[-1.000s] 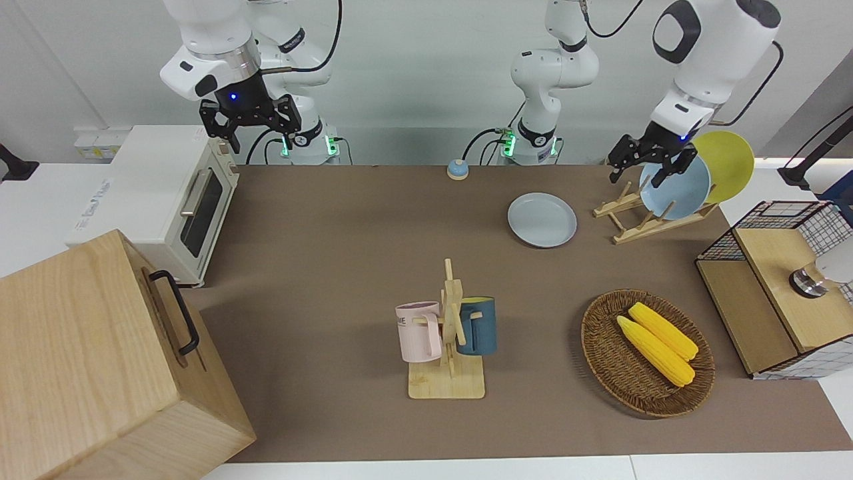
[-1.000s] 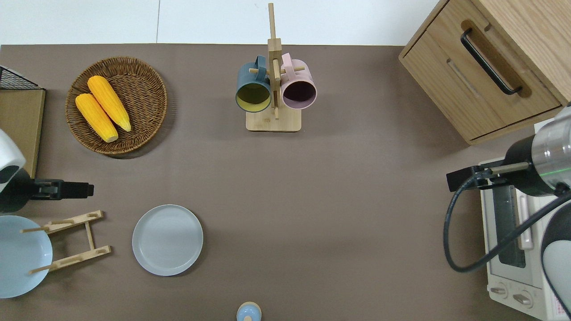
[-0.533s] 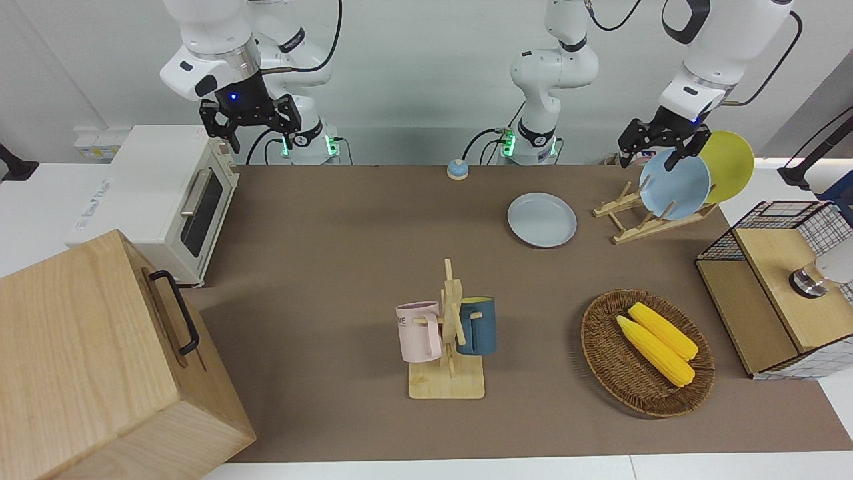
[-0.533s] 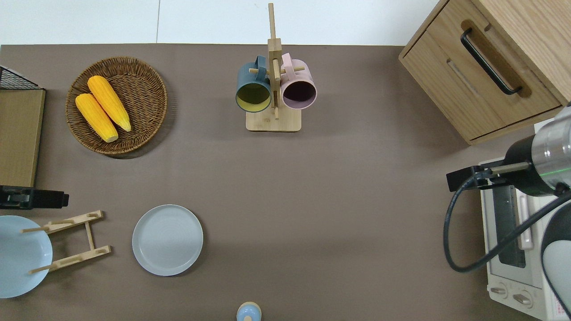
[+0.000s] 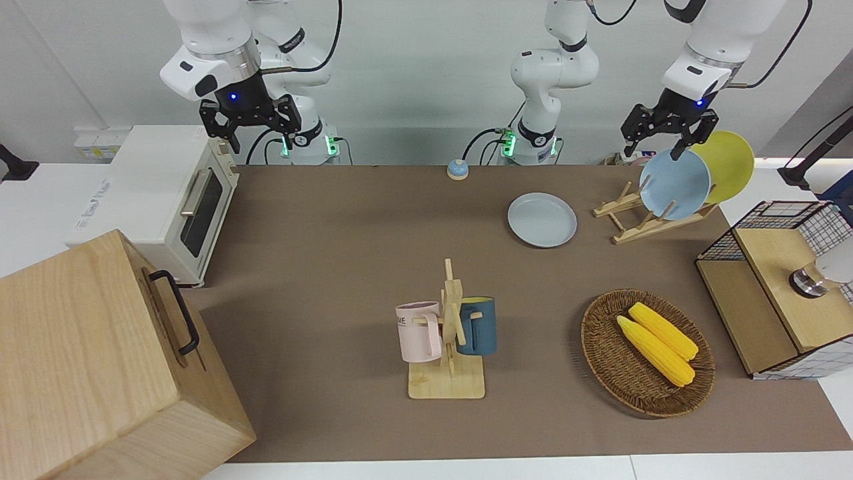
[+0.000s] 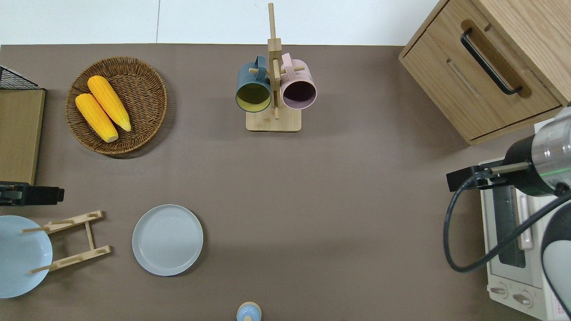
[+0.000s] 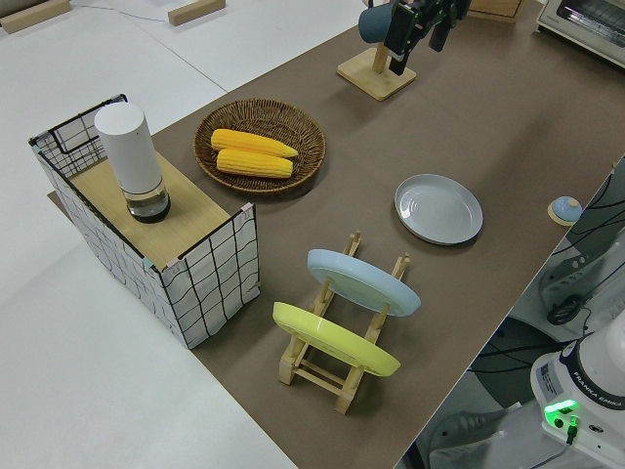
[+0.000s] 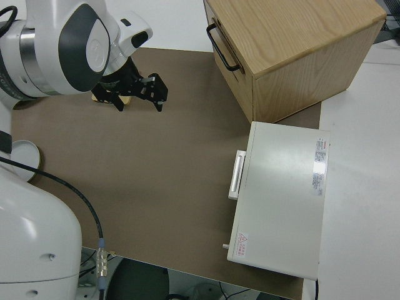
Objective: Pick gray plate from low plate rack and place it on table with left arm
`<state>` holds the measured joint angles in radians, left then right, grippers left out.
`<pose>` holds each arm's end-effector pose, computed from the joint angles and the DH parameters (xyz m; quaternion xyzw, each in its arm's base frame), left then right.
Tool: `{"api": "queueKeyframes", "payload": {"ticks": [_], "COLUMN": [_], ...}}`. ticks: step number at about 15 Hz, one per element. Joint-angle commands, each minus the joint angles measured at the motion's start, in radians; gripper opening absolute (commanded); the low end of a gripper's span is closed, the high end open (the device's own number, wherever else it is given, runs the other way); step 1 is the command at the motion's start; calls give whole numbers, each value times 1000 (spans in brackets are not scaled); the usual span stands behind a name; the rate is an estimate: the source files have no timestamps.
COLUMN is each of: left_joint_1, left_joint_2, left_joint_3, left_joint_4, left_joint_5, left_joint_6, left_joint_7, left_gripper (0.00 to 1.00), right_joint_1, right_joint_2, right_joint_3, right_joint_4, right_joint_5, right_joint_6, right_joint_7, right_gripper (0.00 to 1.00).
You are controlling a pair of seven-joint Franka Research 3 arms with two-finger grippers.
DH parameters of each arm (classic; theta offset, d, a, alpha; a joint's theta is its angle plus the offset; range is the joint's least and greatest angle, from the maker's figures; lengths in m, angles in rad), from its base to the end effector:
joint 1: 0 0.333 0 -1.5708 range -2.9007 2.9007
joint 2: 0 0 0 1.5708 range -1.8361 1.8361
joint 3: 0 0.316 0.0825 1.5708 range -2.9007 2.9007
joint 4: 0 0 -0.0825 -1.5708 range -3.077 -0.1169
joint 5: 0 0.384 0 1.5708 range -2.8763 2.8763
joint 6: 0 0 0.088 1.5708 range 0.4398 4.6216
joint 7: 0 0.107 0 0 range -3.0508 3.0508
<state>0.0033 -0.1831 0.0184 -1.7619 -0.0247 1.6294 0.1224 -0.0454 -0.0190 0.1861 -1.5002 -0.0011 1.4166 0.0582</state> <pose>0.5015 0.0092 0.6358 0.9983 -0.0500 0.0262 0.0122 0.5272 0.0757 0.6544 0.9986 0.0411 -0.0321 0.0055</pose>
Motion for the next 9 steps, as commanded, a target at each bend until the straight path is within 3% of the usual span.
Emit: {"api": "queueKeyframes", "payload": {"ticks": [1, 9], "left_joint_1": [-19, -40], "left_joint_2": [2, 4], "left_joint_3": [-15, 15], "left_joint_4": [16, 22], "left_joint_5": [23, 26], "left_joint_6": [-23, -29], "left_joint_7": [-61, 7], "left_gripper": [995, 998], "right_joint_1": [-10, -10], "right_joint_2": [-2, -2], "right_joint_3": [6, 6], "right_joint_4": [6, 6], "right_joint_5": [10, 10], "right_joint_6": [-13, -13], "right_joint_7": [-1, -1], "right_gripper": [990, 987]}}
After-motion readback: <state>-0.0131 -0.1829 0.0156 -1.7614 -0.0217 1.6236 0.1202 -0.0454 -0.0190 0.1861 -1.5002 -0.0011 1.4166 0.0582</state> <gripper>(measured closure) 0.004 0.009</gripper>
